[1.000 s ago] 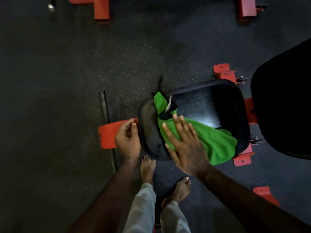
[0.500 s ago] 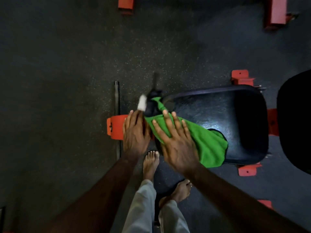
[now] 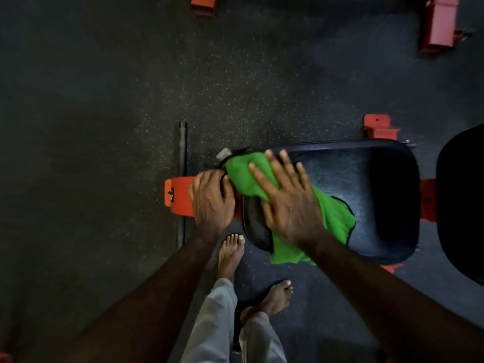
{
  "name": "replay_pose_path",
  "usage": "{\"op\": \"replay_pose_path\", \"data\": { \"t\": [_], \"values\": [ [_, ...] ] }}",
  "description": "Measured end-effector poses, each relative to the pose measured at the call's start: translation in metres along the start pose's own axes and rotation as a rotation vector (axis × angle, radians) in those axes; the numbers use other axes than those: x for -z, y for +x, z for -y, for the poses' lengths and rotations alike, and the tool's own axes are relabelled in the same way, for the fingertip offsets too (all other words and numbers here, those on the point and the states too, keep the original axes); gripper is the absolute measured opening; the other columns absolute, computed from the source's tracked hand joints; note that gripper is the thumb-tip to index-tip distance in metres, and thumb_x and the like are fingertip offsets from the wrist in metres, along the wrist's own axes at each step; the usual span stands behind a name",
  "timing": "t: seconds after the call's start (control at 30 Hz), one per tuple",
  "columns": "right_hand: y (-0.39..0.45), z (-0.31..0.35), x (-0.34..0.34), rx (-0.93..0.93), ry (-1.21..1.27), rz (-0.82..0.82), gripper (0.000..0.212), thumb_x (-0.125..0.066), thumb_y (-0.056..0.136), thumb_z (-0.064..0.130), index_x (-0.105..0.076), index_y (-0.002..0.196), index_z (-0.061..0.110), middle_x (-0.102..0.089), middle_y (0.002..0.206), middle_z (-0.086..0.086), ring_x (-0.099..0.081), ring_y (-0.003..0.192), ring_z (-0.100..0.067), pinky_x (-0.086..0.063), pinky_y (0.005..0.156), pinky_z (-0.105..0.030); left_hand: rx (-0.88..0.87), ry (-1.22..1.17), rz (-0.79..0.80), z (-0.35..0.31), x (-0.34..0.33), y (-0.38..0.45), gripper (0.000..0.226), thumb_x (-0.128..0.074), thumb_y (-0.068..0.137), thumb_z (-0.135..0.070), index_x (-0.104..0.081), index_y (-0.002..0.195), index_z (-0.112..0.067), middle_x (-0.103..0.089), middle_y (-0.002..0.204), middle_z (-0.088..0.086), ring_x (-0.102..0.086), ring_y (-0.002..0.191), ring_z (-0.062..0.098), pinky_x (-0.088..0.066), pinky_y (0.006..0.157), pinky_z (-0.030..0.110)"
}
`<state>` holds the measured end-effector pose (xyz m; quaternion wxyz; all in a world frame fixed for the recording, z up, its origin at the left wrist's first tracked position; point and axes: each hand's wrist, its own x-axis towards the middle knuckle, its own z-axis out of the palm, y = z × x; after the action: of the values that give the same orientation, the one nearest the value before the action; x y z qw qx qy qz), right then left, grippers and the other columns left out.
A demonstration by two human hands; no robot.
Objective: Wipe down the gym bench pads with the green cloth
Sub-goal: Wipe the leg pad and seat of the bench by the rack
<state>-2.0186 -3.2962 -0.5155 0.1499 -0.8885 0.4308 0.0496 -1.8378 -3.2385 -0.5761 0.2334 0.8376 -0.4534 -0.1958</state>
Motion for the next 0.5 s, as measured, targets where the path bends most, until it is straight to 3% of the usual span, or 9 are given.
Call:
{"op": "replay_pose_path", "data": {
  "t": [0.1, 0.17, 0.23, 0.3, 0.33, 0.37, 0.5],
  "values": [
    [0.033, 0.007, 0.009, -0.378, 0.114, -0.119, 0.065, -0.036, 0.099, 0.043, -0.027, 0.163, 0.031, -0.018, 0.172, -0.011, -0.003, 0.16, -0.034, -0.015, 0.127, -0.056, -0.071, 0.069, 0.017, 0.0, -0.006, -0.001, 0.021, -0.045, 0.106, -0.03, -0.063, 0.107, -0.019, -0.065, 0.114, 0.001, -0.055, 0.118, 0.025, -0.033, 0.115, 0.051],
    [0.039, 0.026, 0.008, -0.471, 0.175, -0.147, 0.062, -0.034, 0.101, 0.044, -0.032, 0.161, 0.03, -0.017, 0.172, -0.013, -0.002, 0.16, -0.035, -0.012, 0.128, -0.055, -0.079, 0.083, 0.019, 0.003, -0.008, -0.001, 0.022, -0.043, 0.107, -0.031, -0.062, 0.109, -0.021, -0.064, 0.115, 0.001, -0.053, 0.119, 0.024, -0.031, 0.117, 0.051],
    [0.028, 0.04, 0.001, -0.244, 0.143, -0.088, 0.061, -0.029, 0.103, 0.046, -0.033, 0.161, 0.03, -0.012, 0.173, -0.012, 0.002, 0.16, -0.034, -0.009, 0.129, -0.055, -0.086, 0.045, 0.027, 0.007, -0.009, 0.0, 0.024, -0.04, 0.107, -0.03, -0.061, 0.106, -0.018, -0.064, 0.109, 0.003, -0.056, 0.112, 0.027, -0.035, 0.112, 0.053],
    [0.014, 0.034, 0.002, 0.088, 0.047, -0.006, 0.059, -0.034, 0.102, 0.044, -0.038, 0.159, 0.03, -0.017, 0.172, -0.01, -0.002, 0.16, -0.033, -0.011, 0.128, -0.055, -0.068, -0.08, 0.002, 0.01, -0.008, 0.003, 0.025, -0.042, 0.103, -0.025, -0.062, 0.104, -0.01, -0.064, 0.102, 0.009, -0.058, 0.101, 0.032, -0.042, 0.102, 0.049],
    [0.015, 0.023, 0.003, 0.15, 0.01, 0.001, 0.06, -0.037, 0.1, 0.044, -0.039, 0.159, 0.031, -0.021, 0.171, -0.009, -0.005, 0.16, -0.033, -0.011, 0.128, -0.055, -0.029, -0.159, -0.02, 0.009, -0.006, 0.005, 0.028, -0.042, 0.101, -0.024, -0.063, 0.106, -0.007, -0.066, 0.102, 0.01, -0.06, 0.099, 0.033, -0.044, 0.097, 0.047],
    [0.02, 0.01, 0.005, 0.106, -0.006, -0.019, 0.062, -0.038, 0.098, 0.043, -0.039, 0.159, 0.032, -0.024, 0.171, -0.008, -0.007, 0.16, -0.032, -0.01, 0.128, -0.054, 0.02, -0.24, -0.041, 0.005, -0.003, 0.008, 0.029, -0.043, 0.101, -0.026, -0.065, 0.11, -0.008, -0.069, 0.105, 0.008, -0.062, 0.1, 0.031, -0.046, 0.094, 0.044],
    [0.037, -0.003, 0.013, -0.512, 0.164, -0.197, 0.061, -0.04, 0.097, 0.039, -0.04, 0.158, 0.029, -0.027, 0.169, -0.011, -0.008, 0.16, -0.033, -0.013, 0.128, -0.055, 0.123, -0.45, -0.079, -0.021, 0.015, 0.025, 0.027, -0.051, 0.104, -0.029, -0.066, 0.123, -0.018, -0.068, 0.117, -0.008, -0.063, 0.108, 0.011, -0.052, 0.095, 0.038]
  ]
}}
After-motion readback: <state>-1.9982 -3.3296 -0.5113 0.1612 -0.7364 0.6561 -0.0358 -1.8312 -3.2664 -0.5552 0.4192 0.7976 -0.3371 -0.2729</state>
